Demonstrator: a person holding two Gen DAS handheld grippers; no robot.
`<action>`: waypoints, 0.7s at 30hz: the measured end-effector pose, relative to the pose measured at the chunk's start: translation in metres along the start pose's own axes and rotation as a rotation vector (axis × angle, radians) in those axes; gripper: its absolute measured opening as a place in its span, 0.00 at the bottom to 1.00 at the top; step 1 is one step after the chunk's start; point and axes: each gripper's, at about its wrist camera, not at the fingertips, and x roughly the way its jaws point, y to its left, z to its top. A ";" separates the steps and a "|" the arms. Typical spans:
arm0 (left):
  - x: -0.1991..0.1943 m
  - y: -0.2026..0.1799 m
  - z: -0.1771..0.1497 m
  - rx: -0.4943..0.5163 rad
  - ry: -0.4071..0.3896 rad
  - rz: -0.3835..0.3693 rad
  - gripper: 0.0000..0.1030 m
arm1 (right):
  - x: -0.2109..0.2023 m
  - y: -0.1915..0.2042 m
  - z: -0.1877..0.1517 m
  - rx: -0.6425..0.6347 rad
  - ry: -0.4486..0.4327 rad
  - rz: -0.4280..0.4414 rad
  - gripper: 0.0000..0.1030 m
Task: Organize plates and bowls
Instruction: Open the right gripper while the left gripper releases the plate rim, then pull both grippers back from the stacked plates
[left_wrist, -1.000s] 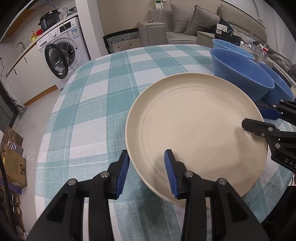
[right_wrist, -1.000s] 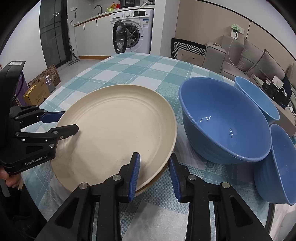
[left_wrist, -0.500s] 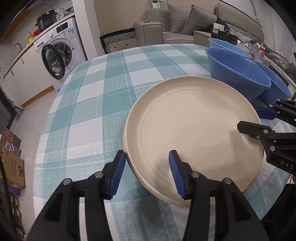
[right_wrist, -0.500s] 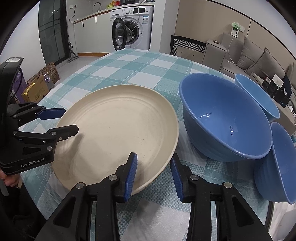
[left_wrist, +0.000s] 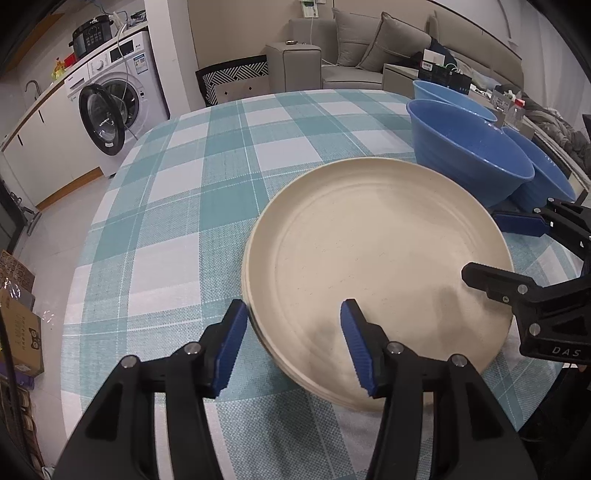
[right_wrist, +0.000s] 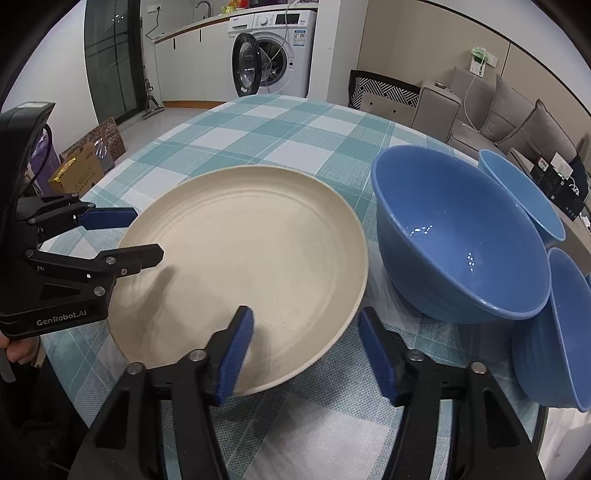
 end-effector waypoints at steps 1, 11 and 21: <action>-0.001 0.001 0.000 -0.002 -0.002 -0.004 0.56 | -0.003 -0.001 0.001 0.003 -0.007 0.003 0.72; -0.016 0.001 0.004 -0.018 -0.064 -0.036 0.95 | -0.021 -0.007 0.006 0.025 -0.058 0.040 0.88; -0.032 0.002 0.008 -0.026 -0.120 -0.053 1.00 | -0.039 -0.004 0.009 0.025 -0.108 0.081 0.99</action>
